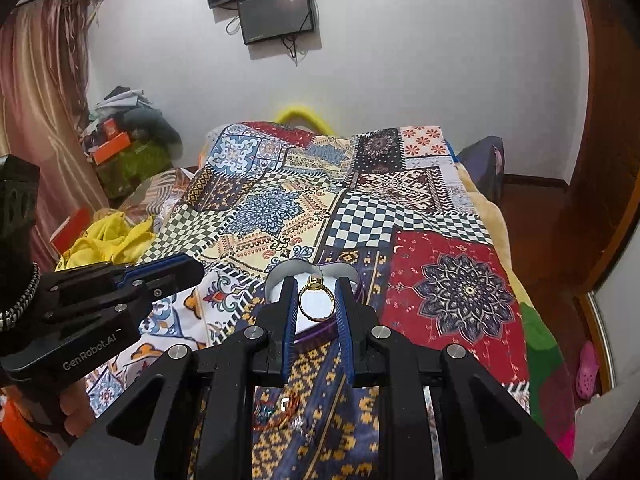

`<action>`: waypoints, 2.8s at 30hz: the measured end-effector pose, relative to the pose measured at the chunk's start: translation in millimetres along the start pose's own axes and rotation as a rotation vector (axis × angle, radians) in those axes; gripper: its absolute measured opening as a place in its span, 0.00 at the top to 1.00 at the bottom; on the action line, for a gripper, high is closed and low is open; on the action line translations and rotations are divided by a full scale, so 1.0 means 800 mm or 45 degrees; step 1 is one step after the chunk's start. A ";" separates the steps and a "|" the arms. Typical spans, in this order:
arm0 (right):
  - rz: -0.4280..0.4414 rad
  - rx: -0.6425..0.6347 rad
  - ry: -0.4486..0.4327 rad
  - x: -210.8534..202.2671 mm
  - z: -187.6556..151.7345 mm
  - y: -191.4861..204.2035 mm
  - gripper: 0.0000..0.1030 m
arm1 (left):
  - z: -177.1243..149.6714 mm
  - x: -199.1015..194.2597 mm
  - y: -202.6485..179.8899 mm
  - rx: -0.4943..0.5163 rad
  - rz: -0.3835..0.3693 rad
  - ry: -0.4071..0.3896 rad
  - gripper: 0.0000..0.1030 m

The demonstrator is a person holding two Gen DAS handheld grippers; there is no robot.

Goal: Organize jewelry
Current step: 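Carry the gold ring over the heart tin and open the right tool, then move the left tool to the jewelry and grasp a gold ring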

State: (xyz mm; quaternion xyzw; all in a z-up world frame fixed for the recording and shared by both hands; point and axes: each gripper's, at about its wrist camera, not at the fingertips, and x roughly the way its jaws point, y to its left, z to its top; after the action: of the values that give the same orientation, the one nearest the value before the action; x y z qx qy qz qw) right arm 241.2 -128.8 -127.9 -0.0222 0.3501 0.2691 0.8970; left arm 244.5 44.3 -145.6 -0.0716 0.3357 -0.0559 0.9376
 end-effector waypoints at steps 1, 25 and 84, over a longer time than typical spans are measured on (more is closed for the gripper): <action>0.004 -0.002 0.006 0.003 0.000 -0.001 0.84 | 0.002 0.005 0.001 0.001 0.000 0.005 0.91; 0.106 -0.005 0.247 0.102 0.010 -0.028 0.84 | 0.015 0.110 0.029 -0.036 -0.106 0.221 0.91; 0.010 -0.028 0.200 -0.020 -0.052 0.000 0.73 | -0.063 -0.010 -0.012 0.107 -0.032 0.256 0.74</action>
State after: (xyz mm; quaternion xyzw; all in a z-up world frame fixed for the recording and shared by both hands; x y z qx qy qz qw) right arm 205.8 -145.7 -148.7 -0.0518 0.4164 0.2739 0.8654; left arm 205.5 31.3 -177.8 -0.0306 0.4245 -0.0886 0.9006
